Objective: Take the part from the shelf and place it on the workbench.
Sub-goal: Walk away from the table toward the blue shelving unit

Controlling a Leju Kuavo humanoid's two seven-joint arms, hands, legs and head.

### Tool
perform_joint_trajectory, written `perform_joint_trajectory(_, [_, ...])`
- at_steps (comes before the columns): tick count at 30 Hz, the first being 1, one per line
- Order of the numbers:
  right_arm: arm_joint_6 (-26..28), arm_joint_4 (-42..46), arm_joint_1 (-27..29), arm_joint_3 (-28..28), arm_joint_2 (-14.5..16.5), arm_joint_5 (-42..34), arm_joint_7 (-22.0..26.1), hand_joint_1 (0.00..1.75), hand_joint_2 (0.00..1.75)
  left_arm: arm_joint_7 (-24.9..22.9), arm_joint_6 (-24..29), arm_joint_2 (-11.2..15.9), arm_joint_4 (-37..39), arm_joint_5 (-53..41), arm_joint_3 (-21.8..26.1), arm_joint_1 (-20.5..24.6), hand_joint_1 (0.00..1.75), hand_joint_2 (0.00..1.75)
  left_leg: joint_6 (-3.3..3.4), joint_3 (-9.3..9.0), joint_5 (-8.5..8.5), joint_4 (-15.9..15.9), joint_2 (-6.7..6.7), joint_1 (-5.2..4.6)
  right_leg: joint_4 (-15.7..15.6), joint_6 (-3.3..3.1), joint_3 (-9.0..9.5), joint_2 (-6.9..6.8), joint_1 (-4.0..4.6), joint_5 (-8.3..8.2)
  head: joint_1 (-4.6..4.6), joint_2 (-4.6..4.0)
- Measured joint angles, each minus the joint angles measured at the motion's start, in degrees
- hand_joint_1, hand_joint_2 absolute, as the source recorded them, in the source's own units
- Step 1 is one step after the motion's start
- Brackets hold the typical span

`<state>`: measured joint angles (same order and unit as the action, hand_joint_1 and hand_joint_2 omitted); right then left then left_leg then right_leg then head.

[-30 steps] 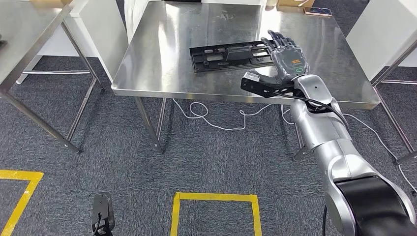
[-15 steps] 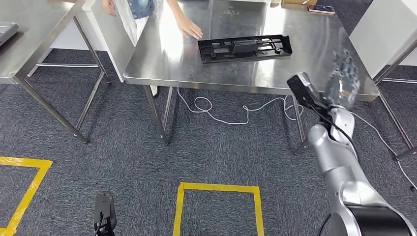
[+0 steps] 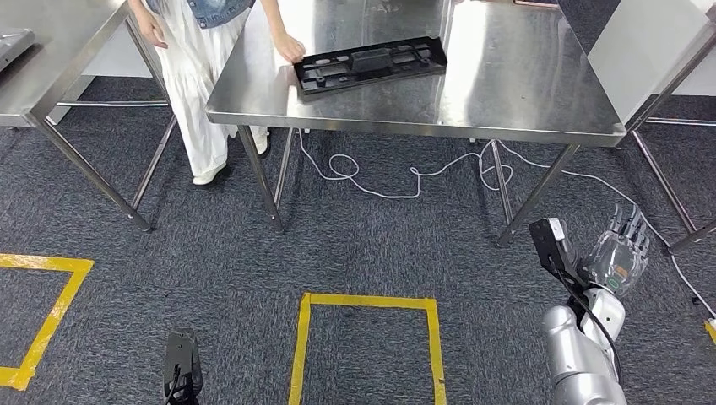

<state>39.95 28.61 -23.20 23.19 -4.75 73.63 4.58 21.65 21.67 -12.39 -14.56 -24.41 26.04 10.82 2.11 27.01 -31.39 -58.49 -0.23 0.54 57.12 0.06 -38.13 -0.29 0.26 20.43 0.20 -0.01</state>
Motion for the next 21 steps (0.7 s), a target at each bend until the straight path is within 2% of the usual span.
perform_joint_trajectory(1, [0.02,0.03,0.21,0.59,0.19,0.19,0.10,0.00,1.75,0.04,0.01,0.01,0.00,-0.14,0.01,0.05,0.00,0.00,0.02,-1.08,-0.75,1.80,0.03,-0.07,-0.01,0.17,-0.05,0.03,0.07,-0.18,0.04,-0.01])
perform_joint_trajectory(3, [0.02,0.02,0.33,0.92,0.32,0.31,0.12,0.00,1.75,0.06,0.01,0.00,0.01,-0.20,0.01,0.09,0.00,0.00,-0.07,-1.30,-0.90,2.30,0.04,-0.08,-0.04,0.23,-0.06,-0.01,0.00,-0.26,0.06,-0.01])
perform_joint_trajectory(5, [0.02,-0.09,0.90,2.16,0.85,0.40,0.23,0.00,1.75,0.04,0.00,-0.02,0.02,-0.22,0.01,0.09,0.00,0.00,0.21,-0.99,-0.47,2.26,0.04,-0.38,-0.43,0.66,-0.02,-0.06,-0.14,-0.99,0.00,-0.01])
perform_joint_trajectory(6, [0.02,-0.71,2.01,4.63,1.65,-0.55,1.13,0.00,1.75,0.06,-0.05,-0.07,0.04,-0.21,0.05,0.08,0.00,0.00,0.66,0.33,1.07,2.58,0.14,-0.35,1.48,0.69,-0.88,0.01,-0.29,1.07,0.11,-0.01])
perform_joint_trajectory(7, [0.02,-1.83,3.28,7.64,2.60,-1.98,2.26,0.00,1.75,0.11,-0.12,-0.15,0.07,-0.18,0.09,0.05,0.00,0.00,1.03,1.95,2.96,2.89,0.26,-0.29,5.04,0.85,-1.89,0.09,-0.58,3.91,0.25,-0.01])
perform_joint_trajectory(8, [0.01,-3.22,4.60,10.72,3.55,-3.62,3.52,0.00,1.75,0.19,-0.20,-0.24,0.09,-0.14,0.14,0.02,0.00,0.00,1.29,3.79,5.00,3.25,0.41,-0.11,9.46,1.13,-2.89,0.19,-0.94,6.81,0.44,-0.01])
perform_joint_trajectory(9, [-0.08,-4.80,5.70,13.51,4.34,-5.36,4.68,0.00,1.75,0.32,-0.30,-0.31,0.11,-0.07,0.19,-0.03,0.00,0.00,1.25,5.86,6.97,3.49,0.57,0.22,14.43,1.64,-3.66,0.29,-1.36,9.56,0.64,-0.01])
perform_joint_trajectory(10, [-0.46,-6.12,6.22,15.05,4.82,-6.34,4.98,0.00,1.31,0.42,-0.36,-0.35,0.12,0.03,0.21,-0.08,0.00,0.00,0.87,7.12,7.99,3.40,0.68,0.40,16.89,2.75,-3.04,0.28,-1.86,9.12,0.67,0.00])
perform_joint_trajectory(11, [-1.05,-7.15,6.62,16.25,5.17,-6.98,4.95,0.00,0.87,0.50,-0.40,-0.35,0.13,0.15,0.23,-0.11,0.00,0.00,0.42,8.35,8.85,3.25,0.80,0.68,16.77,3.96,-1.40,0.28,-2.35,7.58,0.70,0.00])
perform_joint_trajectory(12, [-1.78,-8.12,6.93,17.38,5.55,-7.53,4.77,0.00,0.44,0.56,-0.43,-0.35,0.14,0.27,0.26,-0.12,0.00,0.00,-0.15,9.50,9.64,2.97,0.89,0.92,14.41,5.07,1.35,0.28,-2.95,6.34,0.72,-0.01])
perform_joint_trajectory(13, [-2.65,-8.99,7.07,18.34,6.00,-8.05,4.66,0.00,0.00,0.62,-0.39,-0.27,0.11,0.38,0.29,-0.12,0.00,0.00,-0.74,10.54,10.29,2.59,0.96,1.06,10.08,5.82,5.08,0.32,-3.29,6.58,0.92,0.00])
perform_joint_trajectory(14, [-3.56,-9.64,7.16,19.13,6.35,-8.48,4.73,0.00,0.00,0.68,-0.34,-0.25,0.10,0.44,0.31,-0.11,0.00,0.00,-1.36,11.29,10.88,2.21,1.05,1.04,5.24,5.73,8.50,0.45,-3.24,7.91,1.10,-0.01])
perform_joint_trajectory(15, [-4.77,-10.26,7.26,19.80,6.77,-8.83,5.02,0.00,0.00,0.82,-0.25,-0.22,0.09,0.47,0.33,-0.09,0.00,0.00,-1.83,11.76,11.50,1.98,1.11,0.90,1.53,5.36,10.85,0.60,-3.11,9.46,1.13,0.00])
perform_joint_trajectory(16, [-6.06,-10.79,7.46,20.32,7.17,-9.19,5.36,0.00,0.44,0.98,-0.16,-0.18,0.08,0.51,0.35,-0.08,0.00,0.00,-2.12,12.02,12.14,1.93,1.16,0.79,-0.55,4.79,12.04,0.73,-2.79,10.79,1.08,0.00])
perform_joint_trajectory(17, [-7.21,-11.27,7.84,20.80,7.46,-9.49,5.60,0.00,0.87,1.11,-0.10,-0.20,0.10,0.54,0.36,-0.10,0.00,0.00,-2.34,12.12,12.76,2.01,1.22,0.82,-0.89,4.08,11.72,0.76,-2.73,11.09,0.82,-0.01])
perform_joint_trajectory(18, [-8.08,-11.85,8.35,21.26,7.84,-9.73,5.69,0.00,1.31,1.20,-0.06,-0.19,0.14,0.54,0.36,-0.13,0.00,0.00,-2.48,12.34,13.01,2.01,1.18,1.05,-0.38,3.58,11.03,0.62,-2.96,10.75,0.56,-0.01])
perform_joint_trajectory(19, [-8.60,-12.35,8.90,21.72,8.17,-10.17,5.62,0.00,1.75,1.13,-0.08,-0.17,0.19,0.50,0.36,-0.22,0.00,0.00,-2.57,12.80,11.91,1.32,1.13,1.31,-0.06,2.83,10.35,0.45,-3.02,10.35,0.39,-0.01])
perform_joint_trajectory(20, [-9.09,-12.78,9.38,22.31,8.47,-10.88,5.51,0.00,1.75,0.97,-0.11,-0.17,0.23,0.37,0.32,-0.29,0.00,0.00,-2.66,13.50,9.47,-0.44,1.05,1.50,0.09,1.91,9.59,0.25,-2.97,9.75,0.24,-0.01])
perform_joint_trajectory(21, [-9.60,-13.13,9.79,22.94,8.71,-11.67,5.42,0.00,1.75,0.79,-0.16,-0.18,0.26,0.17,0.25,-0.31,0.00,0.00,-2.68,14.37,6.05,-3.35,0.92,1.59,0.15,1.01,8.87,0.10,-2.70,9.02,0.06,-0.01])
